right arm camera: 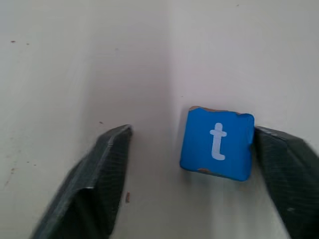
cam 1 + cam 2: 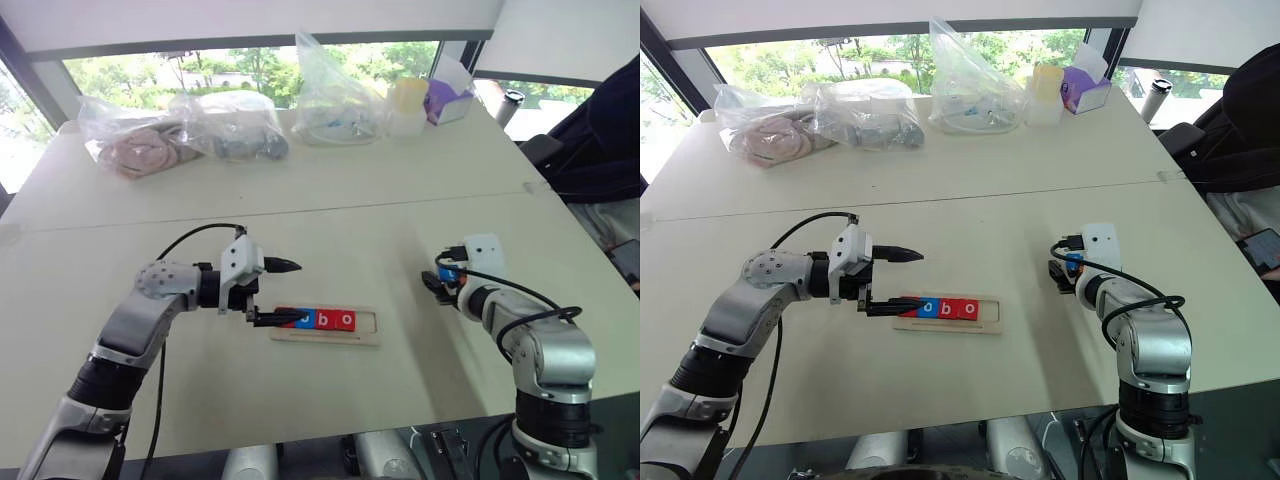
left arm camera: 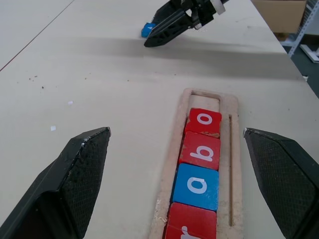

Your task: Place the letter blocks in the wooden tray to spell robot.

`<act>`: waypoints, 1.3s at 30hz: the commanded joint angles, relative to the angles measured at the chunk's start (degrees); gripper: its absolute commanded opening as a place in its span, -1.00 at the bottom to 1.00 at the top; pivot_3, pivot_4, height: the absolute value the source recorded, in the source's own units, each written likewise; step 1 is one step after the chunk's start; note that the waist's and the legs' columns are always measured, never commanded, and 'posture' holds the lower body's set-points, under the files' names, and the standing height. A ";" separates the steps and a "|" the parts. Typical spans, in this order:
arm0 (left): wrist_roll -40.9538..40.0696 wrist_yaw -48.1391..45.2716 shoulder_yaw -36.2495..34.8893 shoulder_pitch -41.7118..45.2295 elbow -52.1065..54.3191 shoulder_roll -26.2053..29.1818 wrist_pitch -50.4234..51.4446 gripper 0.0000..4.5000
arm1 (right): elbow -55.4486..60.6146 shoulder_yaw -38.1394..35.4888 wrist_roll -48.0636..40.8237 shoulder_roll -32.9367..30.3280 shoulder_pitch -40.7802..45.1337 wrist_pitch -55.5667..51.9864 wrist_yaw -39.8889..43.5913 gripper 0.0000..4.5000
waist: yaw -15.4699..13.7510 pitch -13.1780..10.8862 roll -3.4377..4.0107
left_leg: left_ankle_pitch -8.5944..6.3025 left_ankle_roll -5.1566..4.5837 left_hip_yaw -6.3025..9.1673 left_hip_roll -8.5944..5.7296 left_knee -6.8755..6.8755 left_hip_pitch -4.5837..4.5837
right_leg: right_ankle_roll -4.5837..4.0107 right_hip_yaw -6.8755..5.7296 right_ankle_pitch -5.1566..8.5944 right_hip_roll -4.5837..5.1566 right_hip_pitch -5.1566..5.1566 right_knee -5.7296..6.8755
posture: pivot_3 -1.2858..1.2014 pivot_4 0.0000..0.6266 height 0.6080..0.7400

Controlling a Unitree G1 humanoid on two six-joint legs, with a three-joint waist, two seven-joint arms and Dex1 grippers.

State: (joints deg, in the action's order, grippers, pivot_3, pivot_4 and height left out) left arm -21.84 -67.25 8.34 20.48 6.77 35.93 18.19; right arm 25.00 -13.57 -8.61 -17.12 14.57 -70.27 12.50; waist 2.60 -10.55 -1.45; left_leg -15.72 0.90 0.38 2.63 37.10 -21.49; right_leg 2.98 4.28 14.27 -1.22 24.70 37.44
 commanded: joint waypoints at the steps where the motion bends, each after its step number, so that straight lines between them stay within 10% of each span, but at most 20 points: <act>1: -0.67 -0.39 -0.80 0.03 1.60 0.20 -0.82 1.00 | 2.94 -1.31 -1.47 1.65 -0.56 -2.55 -0.93 -0.35 | 0.00 0.00 0.00 | 0.00 0.00 0.00 0.00 0.00 0.00 | 0.00 0.00 0.00 0.00 0.00 0.00 | 0.03 -0.52 1.00; 19: -1.82 -7.57 -0.32 3.38 -2.52 -0.21 -5.09 1.00 | 33.29 -0.36 -7.84 12.33 -15.04 -22.23 -3.03 -0.48 | 0.09 0.00 0.01 | 0.00 0.01 0.01 0.03 -0.07 -0.04 | -0.01 0.00 0.05 0.03 0.06 -0.08 | 0.03 -0.52 1.00; 21: -1.66 -7.62 -0.29 3.63 -2.85 -0.38 -5.27 1.00 | 33.23 -0.53 -8.50 11.65 -14.60 -22.23 -2.59 0.15 | 0.08 0.00 0.01 | -0.01 0.01 0.01 0.03 -0.11 -0.06 | -0.01 0.00 0.05 0.02 0.06 -0.13 | 0.03 -0.52 1.00; 25: -1.29 -7.49 -0.27 4.18 -3.34 -0.71 -5.24 1.00 | 32.74 -1.83 -12.34 2.74 -12.28 -22.23 3.69 0.96 | 0.10 -0.01 0.03 | -0.01 0.01 -0.01 0.02 -0.11 -0.12 | -0.01 0.00 0.05 0.03 0.09 -0.19 | 0.03 -0.52 1.00; 32: -0.88 -7.12 -0.46 4.56 -3.81 -1.04 -5.29 1.00 | 24.32 -1.52 -17.27 -24.18 -13.57 2.10 26.79 0.96 | -0.02 -0.06 -0.01 | -0.01 0.00 -0.01 -0.04 -0.10 -0.12 | 0.00 -0.01 0.06 0.04 0.05 -0.30 | 0.03 -0.52 1.00; 39: -0.97 -5.51 -0.75 4.14 -2.48 -1.26 -4.72 1.00 | 6.01 4.44 -12.01 -31.40 -19.34 33.70 43.11 0.96 | 0.07 -0.09 -0.06 | -0.05 -0.08 -0.04 -0.02 -0.08 -0.10 | 0.04 0.02 0.05 0.01 0.00 -0.34 | 0.03 -0.52 1.00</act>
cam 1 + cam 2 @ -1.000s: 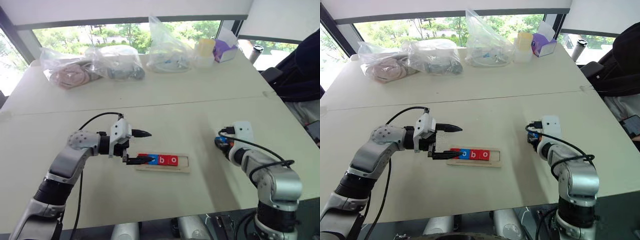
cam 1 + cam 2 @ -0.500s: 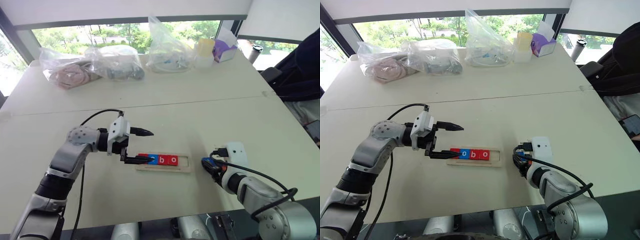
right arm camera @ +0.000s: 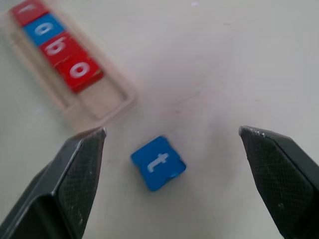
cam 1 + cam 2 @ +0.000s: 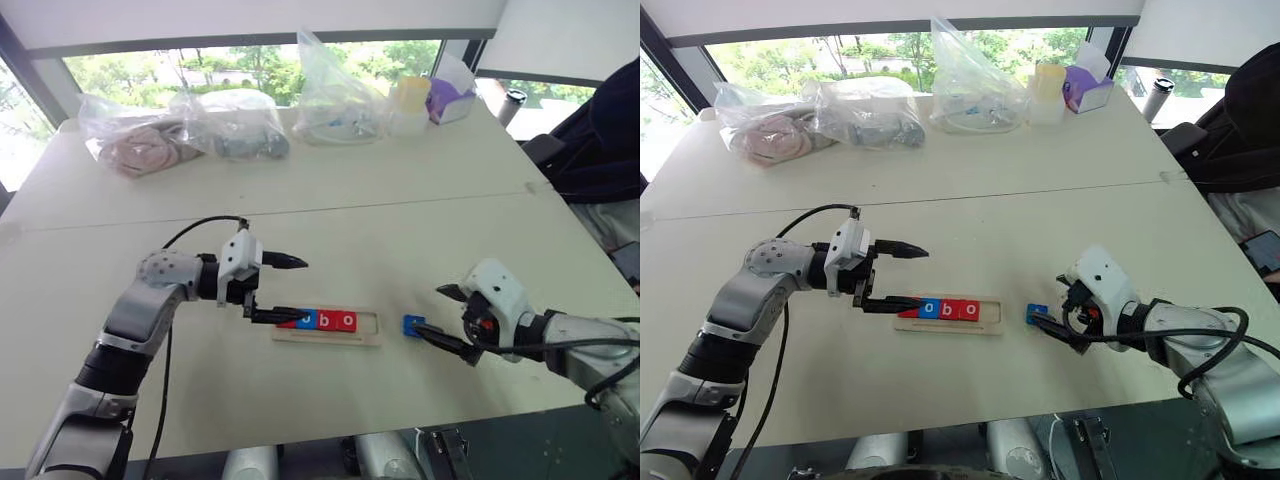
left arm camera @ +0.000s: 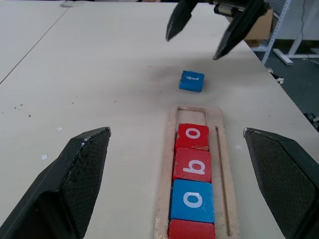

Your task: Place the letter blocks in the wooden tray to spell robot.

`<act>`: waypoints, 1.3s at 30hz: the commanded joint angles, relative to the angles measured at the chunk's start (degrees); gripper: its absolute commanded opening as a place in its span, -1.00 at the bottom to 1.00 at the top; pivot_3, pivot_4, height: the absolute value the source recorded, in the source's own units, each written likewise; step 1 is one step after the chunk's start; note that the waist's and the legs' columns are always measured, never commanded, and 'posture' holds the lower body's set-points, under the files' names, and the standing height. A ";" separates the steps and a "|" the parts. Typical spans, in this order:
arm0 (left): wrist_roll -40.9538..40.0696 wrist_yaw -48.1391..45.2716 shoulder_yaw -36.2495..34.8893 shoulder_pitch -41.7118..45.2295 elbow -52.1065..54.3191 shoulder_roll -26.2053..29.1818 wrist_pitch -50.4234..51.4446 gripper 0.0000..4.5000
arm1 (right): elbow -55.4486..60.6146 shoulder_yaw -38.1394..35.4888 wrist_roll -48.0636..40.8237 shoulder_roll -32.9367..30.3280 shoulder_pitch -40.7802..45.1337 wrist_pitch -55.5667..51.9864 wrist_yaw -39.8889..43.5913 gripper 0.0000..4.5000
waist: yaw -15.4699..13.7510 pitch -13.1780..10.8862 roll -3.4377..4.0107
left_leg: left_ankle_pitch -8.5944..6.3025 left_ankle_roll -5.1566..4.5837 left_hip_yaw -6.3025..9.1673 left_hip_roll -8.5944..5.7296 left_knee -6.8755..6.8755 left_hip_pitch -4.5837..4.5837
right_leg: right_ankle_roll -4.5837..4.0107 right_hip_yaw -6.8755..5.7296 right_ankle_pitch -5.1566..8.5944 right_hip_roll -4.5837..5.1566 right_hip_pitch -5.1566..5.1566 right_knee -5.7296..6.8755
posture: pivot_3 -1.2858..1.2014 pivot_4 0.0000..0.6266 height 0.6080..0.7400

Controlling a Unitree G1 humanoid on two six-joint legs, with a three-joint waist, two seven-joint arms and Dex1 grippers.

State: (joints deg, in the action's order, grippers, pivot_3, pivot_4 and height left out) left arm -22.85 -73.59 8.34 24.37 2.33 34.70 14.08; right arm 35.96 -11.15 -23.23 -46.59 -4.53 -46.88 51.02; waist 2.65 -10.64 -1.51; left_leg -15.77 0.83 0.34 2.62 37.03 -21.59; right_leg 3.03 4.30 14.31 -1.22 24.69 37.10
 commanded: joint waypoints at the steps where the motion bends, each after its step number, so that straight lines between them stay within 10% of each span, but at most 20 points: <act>1: 0.00 1.18 -0.79 0.07 2.24 -0.02 -0.47 1.00 | -7.10 2.96 3.38 -2.42 -0.21 13.72 6.07 0.96 | 0.00 -0.01 -0.01 | 0.00 0.00 -0.01 0.00 0.02 0.00 | 0.00 0.01 0.00 0.00 0.00 0.00 | 0.03 -0.52 1.00; 11: -0.53 2.39 -0.97 -1.76 4.79 0.76 0.67 1.00 | -21.99 11.14 8.15 -1.26 5.08 26.42 9.69 0.96 | -0.16 -0.01 -0.01 | 0.00 0.00 0.00 0.00 0.07 0.06 | -0.01 0.01 -0.01 0.00 -0.05 0.05 | 0.03 -0.52 1.00; 19: -0.73 2.90 -0.82 -1.84 5.21 0.89 1.04 1.00 | -22.40 12.32 9.46 -1.47 7.03 29.06 9.24 -0.50 | -0.09 -0.01 -0.01 | 0.00 0.00 0.01 0.00 0.08 0.09 | 0.01 0.02 -0.02 -0.01 -0.08 0.08 | 0.03 -0.52 1.00; 39: -0.99 3.56 -1.30 -3.02 6.76 1.34 1.62 1.00 | -14.63 25.60 12.42 0.80 17.07 22.89 9.05 -0.50 | -0.18 -0.02 0.00 | 0.00 0.00 0.02 0.00 0.11 0.08 | 0.00 0.01 -0.01 0.00 -0.08 0.12 | 0.03 -0.52 1.00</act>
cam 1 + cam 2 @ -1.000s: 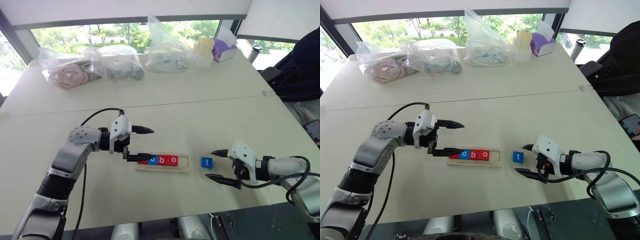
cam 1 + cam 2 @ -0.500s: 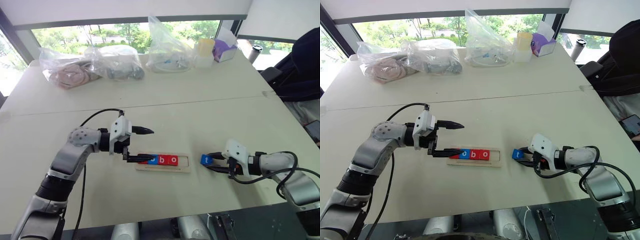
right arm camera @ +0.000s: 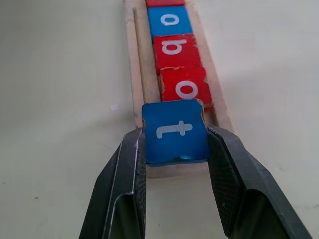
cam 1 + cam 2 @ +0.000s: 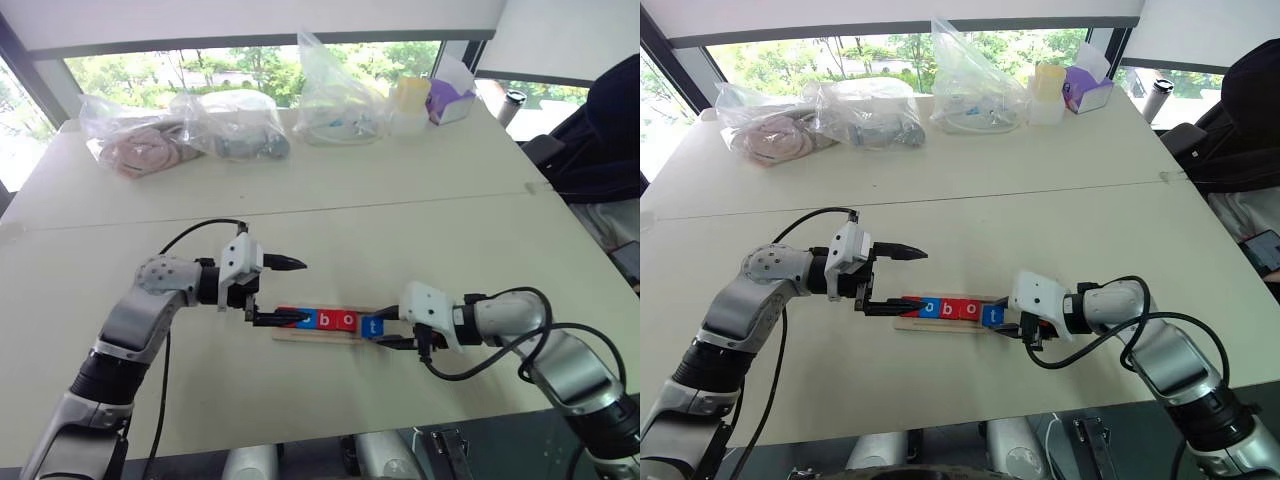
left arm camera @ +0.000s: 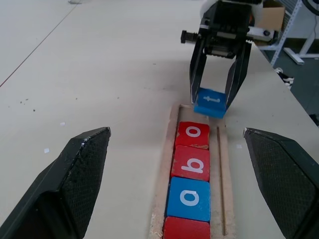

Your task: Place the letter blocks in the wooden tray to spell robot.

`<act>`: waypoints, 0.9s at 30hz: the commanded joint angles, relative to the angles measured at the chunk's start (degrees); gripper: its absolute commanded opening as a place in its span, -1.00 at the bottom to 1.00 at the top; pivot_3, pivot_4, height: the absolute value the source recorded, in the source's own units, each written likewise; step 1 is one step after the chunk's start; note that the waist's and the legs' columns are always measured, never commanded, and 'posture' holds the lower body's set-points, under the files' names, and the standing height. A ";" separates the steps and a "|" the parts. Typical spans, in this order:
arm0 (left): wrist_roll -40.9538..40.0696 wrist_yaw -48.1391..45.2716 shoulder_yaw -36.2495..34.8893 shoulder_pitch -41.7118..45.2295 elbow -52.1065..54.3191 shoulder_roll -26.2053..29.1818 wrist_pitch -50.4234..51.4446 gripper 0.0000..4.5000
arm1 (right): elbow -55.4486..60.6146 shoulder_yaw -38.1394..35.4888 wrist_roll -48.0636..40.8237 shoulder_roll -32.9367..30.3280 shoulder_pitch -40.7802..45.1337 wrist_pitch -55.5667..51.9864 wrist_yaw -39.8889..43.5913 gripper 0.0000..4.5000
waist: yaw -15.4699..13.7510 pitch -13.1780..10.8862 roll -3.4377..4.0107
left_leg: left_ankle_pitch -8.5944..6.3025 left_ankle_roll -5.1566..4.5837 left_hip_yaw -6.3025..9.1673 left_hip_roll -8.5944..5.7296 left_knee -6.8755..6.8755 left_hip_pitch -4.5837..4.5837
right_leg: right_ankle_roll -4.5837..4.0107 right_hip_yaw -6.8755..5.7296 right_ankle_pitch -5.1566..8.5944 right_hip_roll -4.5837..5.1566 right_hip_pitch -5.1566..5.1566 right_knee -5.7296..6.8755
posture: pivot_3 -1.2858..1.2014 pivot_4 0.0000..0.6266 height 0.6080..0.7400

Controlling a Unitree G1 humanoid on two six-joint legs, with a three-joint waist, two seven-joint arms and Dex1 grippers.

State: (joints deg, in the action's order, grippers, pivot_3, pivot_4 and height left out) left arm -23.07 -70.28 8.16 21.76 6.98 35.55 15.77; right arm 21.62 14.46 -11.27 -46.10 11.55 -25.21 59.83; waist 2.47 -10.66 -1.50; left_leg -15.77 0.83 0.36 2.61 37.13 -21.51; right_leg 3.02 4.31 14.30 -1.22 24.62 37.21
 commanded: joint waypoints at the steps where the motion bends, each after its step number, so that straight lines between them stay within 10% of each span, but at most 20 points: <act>1: -0.83 0.36 -1.18 -0.56 2.30 0.55 0.04 1.00 | -0.87 0.24 0.69 0.41 1.25 1.53 0.28 -0.50 | 0.00 0.00 0.00 | 0.00 0.00 0.00 0.00 0.00 0.00 | 0.00 0.00 0.00 0.00 0.00 0.00 | 0.03 -0.52 1.00; 27: -1.26 2.42 -1.65 -2.26 4.90 0.80 1.58 1.00 | -3.55 1.56 2.22 2.81 3.40 1.91 0.60 -0.50 | 0.01 0.00 0.00 | 0.00 0.00 0.00 0.00 0.02 0.01 | 0.01 0.00 -0.02 0.00 0.00 0.04 | 0.03 -0.52 1.00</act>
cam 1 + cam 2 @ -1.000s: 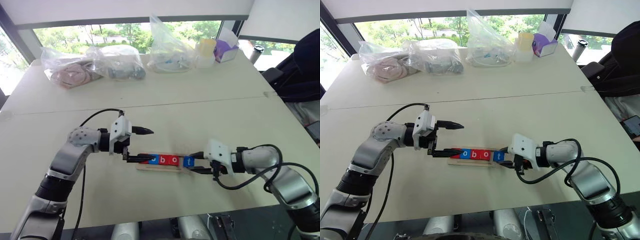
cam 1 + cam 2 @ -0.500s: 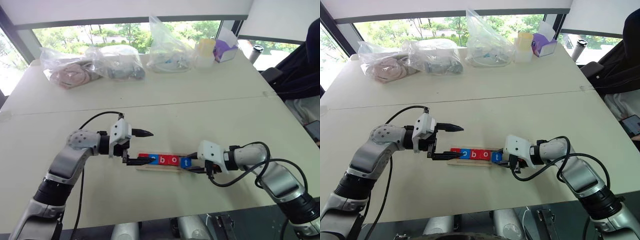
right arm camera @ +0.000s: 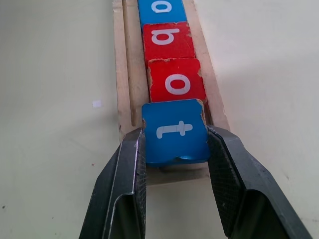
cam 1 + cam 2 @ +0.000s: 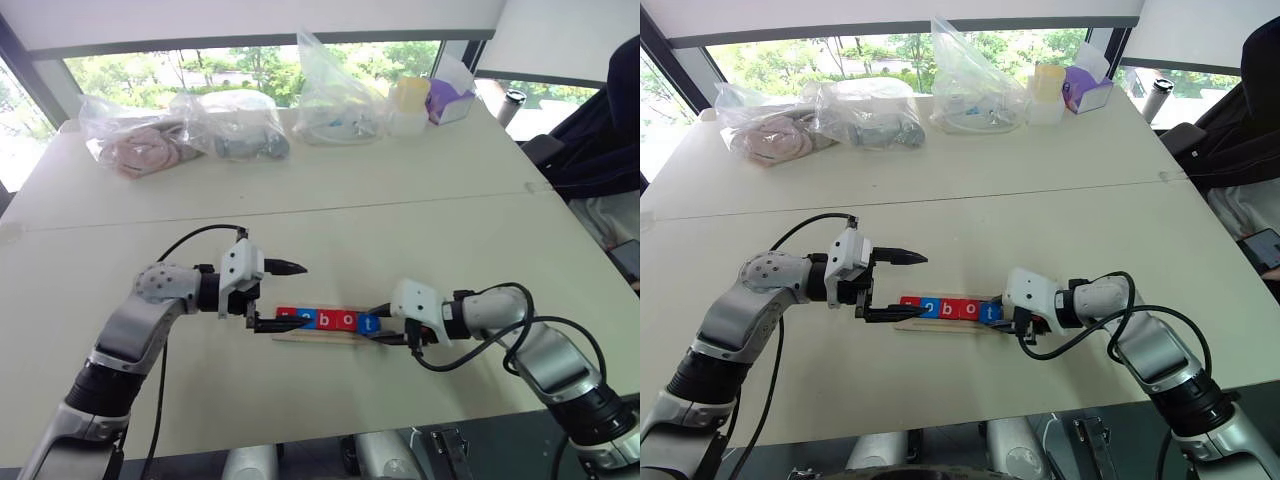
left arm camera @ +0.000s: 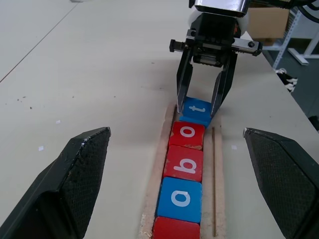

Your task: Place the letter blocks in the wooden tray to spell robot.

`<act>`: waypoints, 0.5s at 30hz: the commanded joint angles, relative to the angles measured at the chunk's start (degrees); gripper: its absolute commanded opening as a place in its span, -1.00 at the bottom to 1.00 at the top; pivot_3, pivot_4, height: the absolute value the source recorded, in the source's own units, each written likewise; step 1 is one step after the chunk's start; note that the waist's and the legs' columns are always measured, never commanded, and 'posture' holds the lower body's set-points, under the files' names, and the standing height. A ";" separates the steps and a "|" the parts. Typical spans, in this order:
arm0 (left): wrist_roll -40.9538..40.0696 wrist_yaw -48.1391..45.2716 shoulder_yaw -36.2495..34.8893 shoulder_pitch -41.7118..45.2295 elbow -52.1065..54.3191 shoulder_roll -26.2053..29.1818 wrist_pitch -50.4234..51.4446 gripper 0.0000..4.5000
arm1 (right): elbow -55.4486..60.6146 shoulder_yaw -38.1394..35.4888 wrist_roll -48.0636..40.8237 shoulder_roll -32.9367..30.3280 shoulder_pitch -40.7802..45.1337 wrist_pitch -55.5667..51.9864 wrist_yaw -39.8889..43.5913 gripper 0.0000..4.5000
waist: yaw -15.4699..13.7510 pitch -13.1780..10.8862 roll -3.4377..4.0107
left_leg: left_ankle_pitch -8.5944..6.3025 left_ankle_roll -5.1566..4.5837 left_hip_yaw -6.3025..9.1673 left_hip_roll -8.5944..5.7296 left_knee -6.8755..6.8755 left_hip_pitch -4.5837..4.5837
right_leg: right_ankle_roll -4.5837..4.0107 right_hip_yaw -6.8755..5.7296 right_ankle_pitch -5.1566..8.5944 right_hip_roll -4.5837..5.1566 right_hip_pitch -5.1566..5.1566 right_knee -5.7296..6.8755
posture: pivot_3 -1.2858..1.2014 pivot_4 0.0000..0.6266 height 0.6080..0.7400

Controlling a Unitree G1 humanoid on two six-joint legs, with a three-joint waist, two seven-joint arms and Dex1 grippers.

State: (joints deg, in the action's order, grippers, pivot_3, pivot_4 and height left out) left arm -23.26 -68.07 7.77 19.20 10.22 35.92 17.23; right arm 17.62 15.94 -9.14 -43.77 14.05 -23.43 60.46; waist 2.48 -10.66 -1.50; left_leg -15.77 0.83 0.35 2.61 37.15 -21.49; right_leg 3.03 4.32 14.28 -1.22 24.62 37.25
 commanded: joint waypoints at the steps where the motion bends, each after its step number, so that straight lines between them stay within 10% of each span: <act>1: -1.09 0.21 -1.27 0.33 1.63 0.42 0.15 1.00 | 0.36 0.16 0.17 0.55 0.97 0.12 -0.06 -0.50 | -0.01 0.00 0.00 | 0.00 0.00 0.00 0.00 0.00 0.00 | 0.00 0.00 0.00 0.00 0.00 0.00 | 0.03 -0.52 1.00; 15: -0.97 0.31 -0.87 0.87 1.21 -0.07 0.15 1.00 | -0.15 -0.24 0.64 -0.19 1.56 0.34 0.43 -0.50 | -0.01 0.00 0.00 | 0.00 0.00 0.00 0.00 0.01 0.01 | 0.00 0.00 -0.01 0.00 0.00 0.03 | 0.03 -0.52 1.00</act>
State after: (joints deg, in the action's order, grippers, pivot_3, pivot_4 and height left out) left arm -23.26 -67.93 7.76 19.23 10.21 35.86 17.38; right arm 17.22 16.45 -8.49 -43.73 14.86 -23.32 60.79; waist 2.48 -10.65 -1.50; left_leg -15.76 0.83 0.36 2.61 37.16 -21.49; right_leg 3.03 4.32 14.27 -1.22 24.62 37.28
